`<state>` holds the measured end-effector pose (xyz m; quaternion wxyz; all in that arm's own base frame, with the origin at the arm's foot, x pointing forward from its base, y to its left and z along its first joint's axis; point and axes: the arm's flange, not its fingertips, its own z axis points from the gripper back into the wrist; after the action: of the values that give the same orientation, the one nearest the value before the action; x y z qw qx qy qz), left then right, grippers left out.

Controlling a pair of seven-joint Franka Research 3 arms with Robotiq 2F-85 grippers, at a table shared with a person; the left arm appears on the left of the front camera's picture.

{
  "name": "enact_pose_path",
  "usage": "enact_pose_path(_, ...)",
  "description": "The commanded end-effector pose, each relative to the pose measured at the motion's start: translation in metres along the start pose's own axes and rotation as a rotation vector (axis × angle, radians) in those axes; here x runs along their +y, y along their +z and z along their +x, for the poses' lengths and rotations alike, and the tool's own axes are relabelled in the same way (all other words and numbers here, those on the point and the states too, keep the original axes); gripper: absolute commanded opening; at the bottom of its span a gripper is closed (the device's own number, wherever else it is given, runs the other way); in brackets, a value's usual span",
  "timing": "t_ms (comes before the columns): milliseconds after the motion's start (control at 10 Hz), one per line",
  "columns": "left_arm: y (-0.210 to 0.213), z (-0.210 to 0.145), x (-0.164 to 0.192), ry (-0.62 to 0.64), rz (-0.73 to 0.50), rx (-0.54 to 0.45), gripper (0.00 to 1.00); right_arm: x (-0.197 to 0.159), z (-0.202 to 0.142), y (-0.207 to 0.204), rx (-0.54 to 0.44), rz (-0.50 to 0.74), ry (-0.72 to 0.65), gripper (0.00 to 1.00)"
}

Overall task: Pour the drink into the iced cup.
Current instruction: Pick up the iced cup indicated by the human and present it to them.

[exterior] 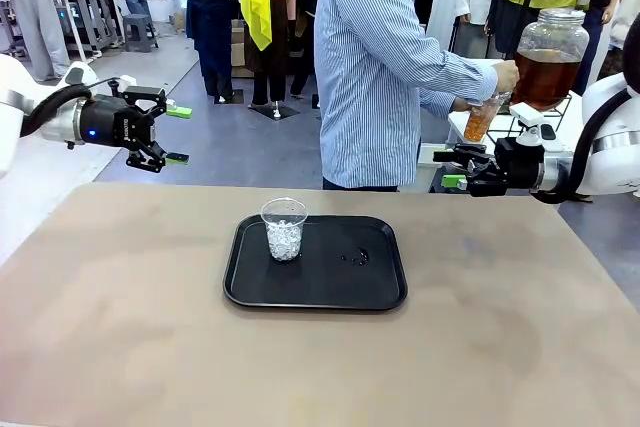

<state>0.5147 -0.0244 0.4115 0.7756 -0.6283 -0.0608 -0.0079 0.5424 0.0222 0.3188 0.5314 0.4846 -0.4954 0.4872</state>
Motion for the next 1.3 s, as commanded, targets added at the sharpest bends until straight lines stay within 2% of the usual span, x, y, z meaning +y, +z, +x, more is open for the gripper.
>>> enact_pose_path(0,-0.0004,-0.0007,-0.0015,-0.002,0.001,-0.004,1.00,-0.0010,0.0029,-0.0001,0.000,0.004,0.002,1.00)
enact_pose_path(1200,-0.0004,-0.0007,-0.0015,-0.002,0.001,-0.004,1.00,-0.0010,0.0029,-0.0001,0.000,0.004,0.002,1.00)
